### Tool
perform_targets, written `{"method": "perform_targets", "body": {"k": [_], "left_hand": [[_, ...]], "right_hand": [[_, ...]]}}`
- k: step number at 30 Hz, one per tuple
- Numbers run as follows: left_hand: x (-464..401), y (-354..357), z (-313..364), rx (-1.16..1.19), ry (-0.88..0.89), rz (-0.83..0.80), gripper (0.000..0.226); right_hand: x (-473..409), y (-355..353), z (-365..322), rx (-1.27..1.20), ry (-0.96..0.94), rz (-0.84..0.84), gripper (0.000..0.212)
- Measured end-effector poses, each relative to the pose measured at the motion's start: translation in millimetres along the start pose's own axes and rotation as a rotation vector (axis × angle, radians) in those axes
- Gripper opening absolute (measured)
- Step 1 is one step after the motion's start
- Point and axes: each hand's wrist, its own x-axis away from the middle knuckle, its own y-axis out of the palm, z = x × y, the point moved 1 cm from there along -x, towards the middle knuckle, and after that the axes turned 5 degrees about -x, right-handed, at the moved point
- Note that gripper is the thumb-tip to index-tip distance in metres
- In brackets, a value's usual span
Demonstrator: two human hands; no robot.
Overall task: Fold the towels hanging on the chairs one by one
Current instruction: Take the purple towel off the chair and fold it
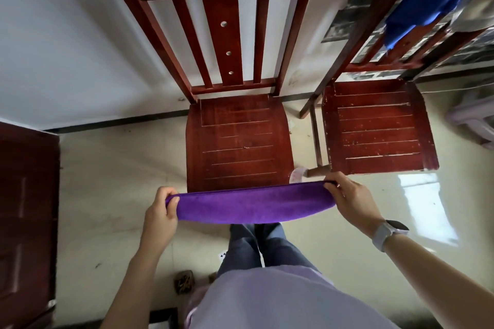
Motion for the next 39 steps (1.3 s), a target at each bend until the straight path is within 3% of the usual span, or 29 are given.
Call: {"method": "perform_targets", "body": {"k": [11, 15, 20, 24, 30, 39], "left_hand": [[-126, 25, -15, -0.006, 0.065, 0.078, 0.006], [-187, 41, -28, -0.128, 0.144, 0.047, 0.006], [-250, 61, -35, -0.199, 0.184, -0.024, 0.014], [-289, 72, -33, -0.172, 0.19, 0.006, 0.01], [-320, 82, -29, -0.195, 0.151, 0.108, 0.012], [-321, 71, -25, -0.257, 0.338, 0.124, 0.01]], "right_hand": [[-113, 42, 10, -0.1, 0.019, 0.057, 0.012], [-171, 64, 27, 0.064, -0.073, 0.015, 0.018], [-232, 88, 32, 0.049, -0.07, 0.034, 0.012], [-271, 104, 37, 0.061, -0.046, 0.043, 0.013], [-306, 113, 37, 0.121, -0.12, 0.049, 0.016], [-303, 103, 35, 0.265, -0.316, 0.086, 0.021]]}}
